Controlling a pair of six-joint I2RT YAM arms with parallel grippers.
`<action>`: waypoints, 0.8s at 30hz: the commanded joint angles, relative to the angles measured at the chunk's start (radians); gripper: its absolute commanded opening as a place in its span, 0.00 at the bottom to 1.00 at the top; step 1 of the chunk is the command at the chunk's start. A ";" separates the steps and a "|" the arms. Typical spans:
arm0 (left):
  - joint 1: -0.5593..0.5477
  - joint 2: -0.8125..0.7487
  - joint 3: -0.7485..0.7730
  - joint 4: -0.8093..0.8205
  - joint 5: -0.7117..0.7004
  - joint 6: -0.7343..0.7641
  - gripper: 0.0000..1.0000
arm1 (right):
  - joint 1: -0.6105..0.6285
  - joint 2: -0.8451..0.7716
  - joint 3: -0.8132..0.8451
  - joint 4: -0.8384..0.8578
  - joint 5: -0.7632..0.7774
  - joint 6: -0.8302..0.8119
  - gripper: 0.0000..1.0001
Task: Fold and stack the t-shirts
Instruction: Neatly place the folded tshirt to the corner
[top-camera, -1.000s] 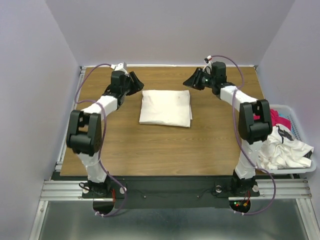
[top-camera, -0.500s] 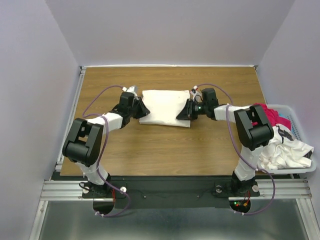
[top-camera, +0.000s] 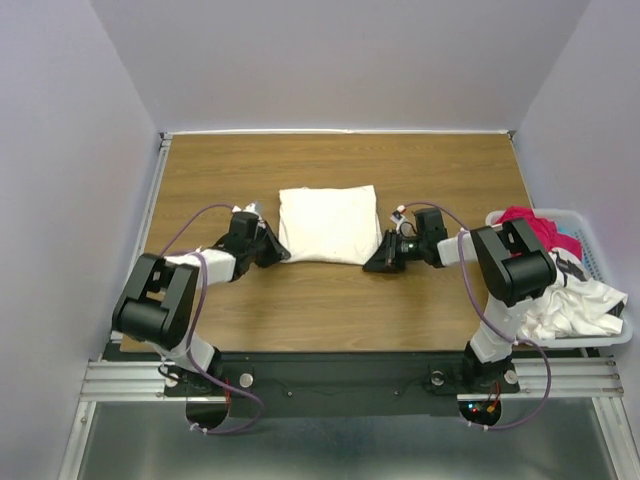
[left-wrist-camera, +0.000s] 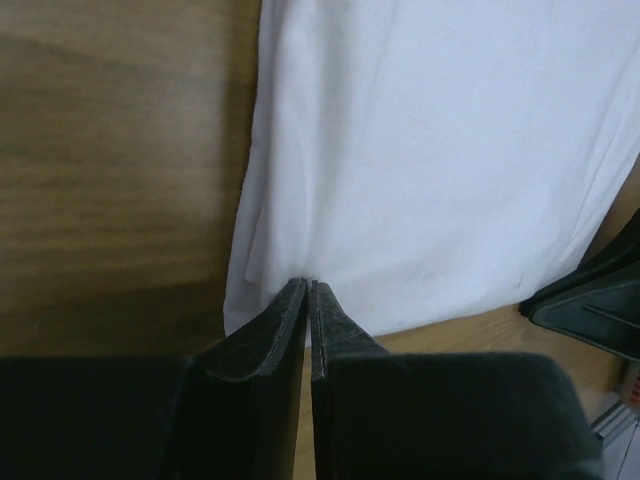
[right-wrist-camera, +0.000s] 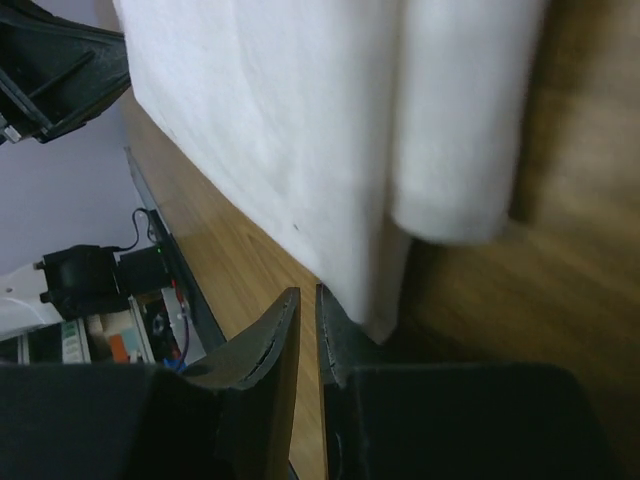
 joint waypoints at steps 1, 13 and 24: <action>0.005 -0.153 -0.087 -0.188 -0.066 0.006 0.20 | -0.008 -0.116 -0.028 -0.135 0.065 -0.025 0.18; 0.034 -0.103 0.261 -0.137 -0.133 0.169 0.48 | -0.008 -0.023 0.493 -0.233 0.068 -0.079 0.19; 0.076 0.262 0.516 -0.095 -0.107 0.215 0.29 | -0.009 0.373 0.920 -0.233 0.131 -0.049 0.19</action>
